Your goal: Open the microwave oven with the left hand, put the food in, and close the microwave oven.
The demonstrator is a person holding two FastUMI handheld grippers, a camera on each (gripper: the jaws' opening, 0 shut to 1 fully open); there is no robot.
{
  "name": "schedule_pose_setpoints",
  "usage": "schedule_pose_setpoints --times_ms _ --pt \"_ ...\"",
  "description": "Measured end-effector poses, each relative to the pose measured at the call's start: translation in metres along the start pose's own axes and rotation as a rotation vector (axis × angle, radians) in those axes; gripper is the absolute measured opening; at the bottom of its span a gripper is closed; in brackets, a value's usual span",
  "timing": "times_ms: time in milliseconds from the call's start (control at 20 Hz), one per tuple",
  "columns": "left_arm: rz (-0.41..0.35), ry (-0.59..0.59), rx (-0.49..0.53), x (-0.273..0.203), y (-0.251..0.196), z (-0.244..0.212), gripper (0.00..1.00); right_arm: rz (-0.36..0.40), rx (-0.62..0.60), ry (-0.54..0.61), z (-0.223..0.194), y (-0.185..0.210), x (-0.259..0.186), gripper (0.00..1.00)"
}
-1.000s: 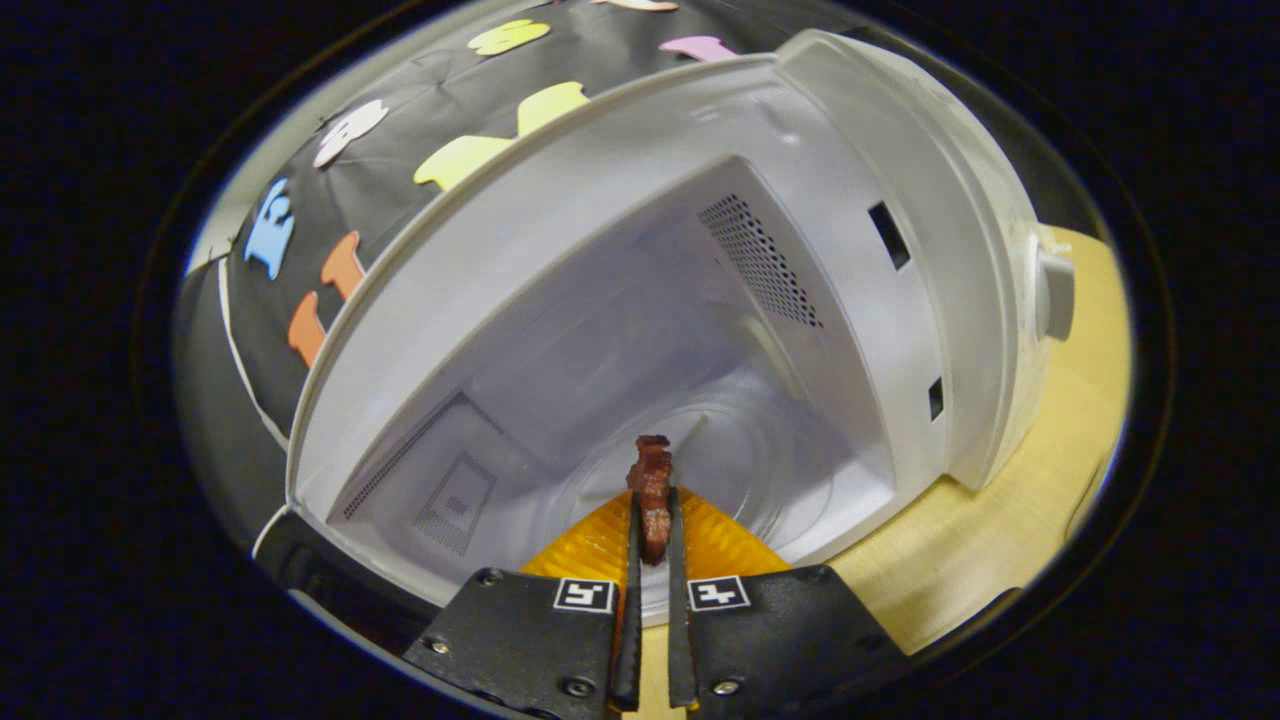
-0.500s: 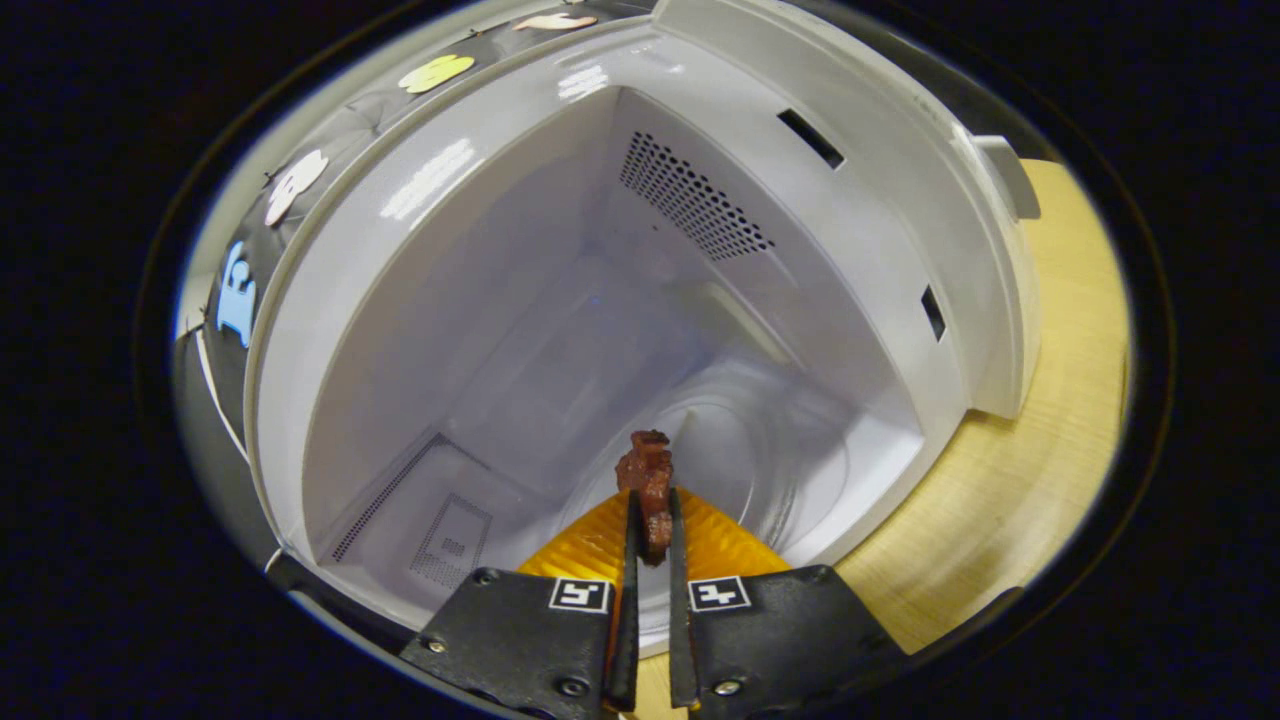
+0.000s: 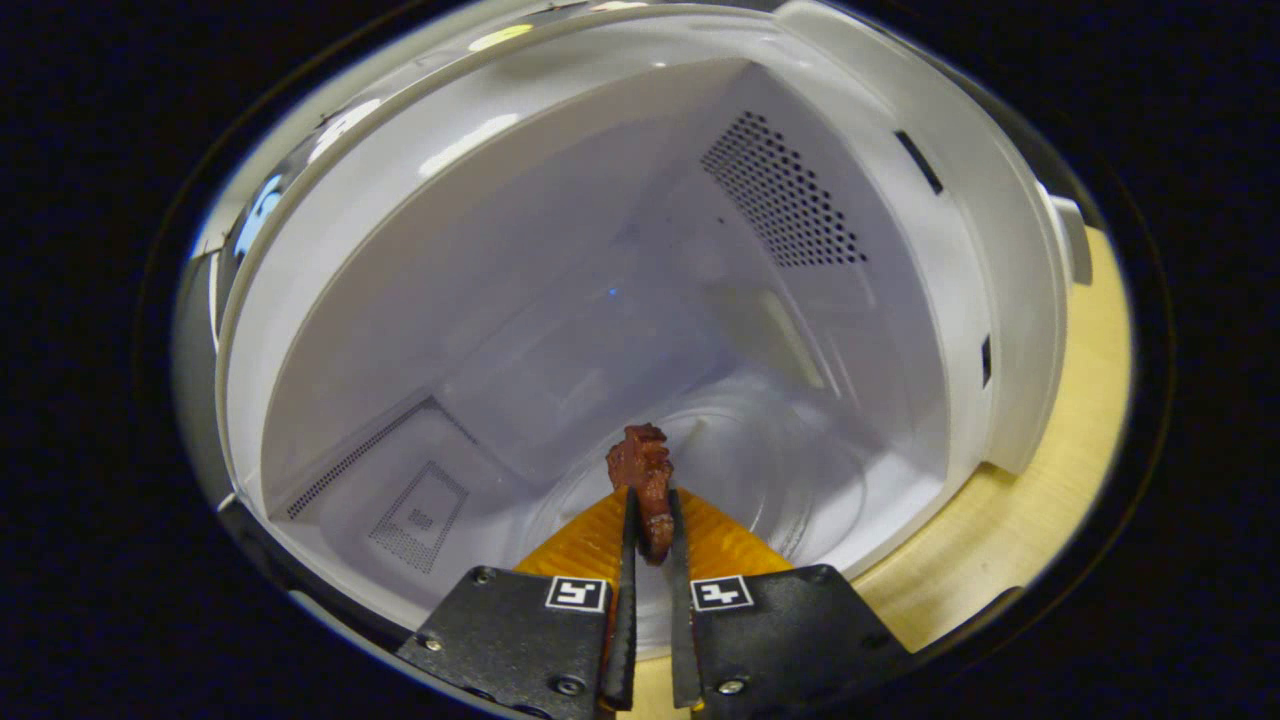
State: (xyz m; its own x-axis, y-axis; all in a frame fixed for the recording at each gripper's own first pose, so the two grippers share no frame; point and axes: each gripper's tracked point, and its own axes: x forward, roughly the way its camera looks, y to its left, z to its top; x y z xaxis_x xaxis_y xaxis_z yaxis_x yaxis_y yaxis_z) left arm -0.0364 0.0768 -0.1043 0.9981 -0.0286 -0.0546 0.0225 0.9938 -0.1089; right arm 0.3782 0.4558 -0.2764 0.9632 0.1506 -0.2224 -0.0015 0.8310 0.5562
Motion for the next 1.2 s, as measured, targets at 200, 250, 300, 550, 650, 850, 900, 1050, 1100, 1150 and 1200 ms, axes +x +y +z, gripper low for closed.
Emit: schedule_pose_setpoints --times_ms 200,250,300,550,650,850,900,1050,1100,1150,1200 --pt "-0.004 0.009 -0.007 0.003 -0.005 -0.005 0.93 -0.045 -0.145 0.024 -0.012 -0.005 0.002 0.2" --pt "-0.005 0.011 -0.005 0.004 -0.006 -0.005 0.93 -0.065 -0.179 0.027 -0.016 -0.01 0.002 0.18" --pt "-0.002 0.011 0.0 0.002 -0.006 -0.005 0.93 -0.065 -0.213 0.019 -0.016 -0.011 -0.002 0.33" --pt "0.028 0.003 0.014 -0.003 0.005 -0.007 0.93 -0.115 -0.434 -0.006 -0.001 -0.021 -0.018 0.75" --pt "0.035 0.001 0.0 -0.008 0.01 -0.008 0.93 -0.058 -0.427 0.027 -0.001 -0.016 -0.03 0.81" --pt "0.071 -0.001 -0.013 -0.013 0.027 -0.014 0.93 0.014 -0.41 0.034 0.018 -0.012 -0.068 0.77" --pt "0.077 -0.003 -0.019 -0.015 0.03 -0.015 0.93 0.028 -0.413 0.023 0.027 -0.012 -0.078 0.77" --pt "0.094 -0.012 -0.025 -0.022 0.043 -0.019 0.93 0.073 -0.423 0.0 0.053 -0.014 -0.115 0.78" --pt "0.106 -0.011 -0.023 -0.023 0.049 -0.023 0.93 0.084 -0.427 -0.009 0.063 -0.017 -0.128 0.78" --pt "0.118 -0.012 -0.02 -0.022 0.056 -0.027 0.93 0.102 -0.433 -0.022 0.075 -0.018 -0.143 0.78" --pt "0.123 -0.012 -0.016 -0.022 0.06 -0.028 0.93 0.124 -0.441 -0.035 0.086 -0.019 -0.157 0.79"
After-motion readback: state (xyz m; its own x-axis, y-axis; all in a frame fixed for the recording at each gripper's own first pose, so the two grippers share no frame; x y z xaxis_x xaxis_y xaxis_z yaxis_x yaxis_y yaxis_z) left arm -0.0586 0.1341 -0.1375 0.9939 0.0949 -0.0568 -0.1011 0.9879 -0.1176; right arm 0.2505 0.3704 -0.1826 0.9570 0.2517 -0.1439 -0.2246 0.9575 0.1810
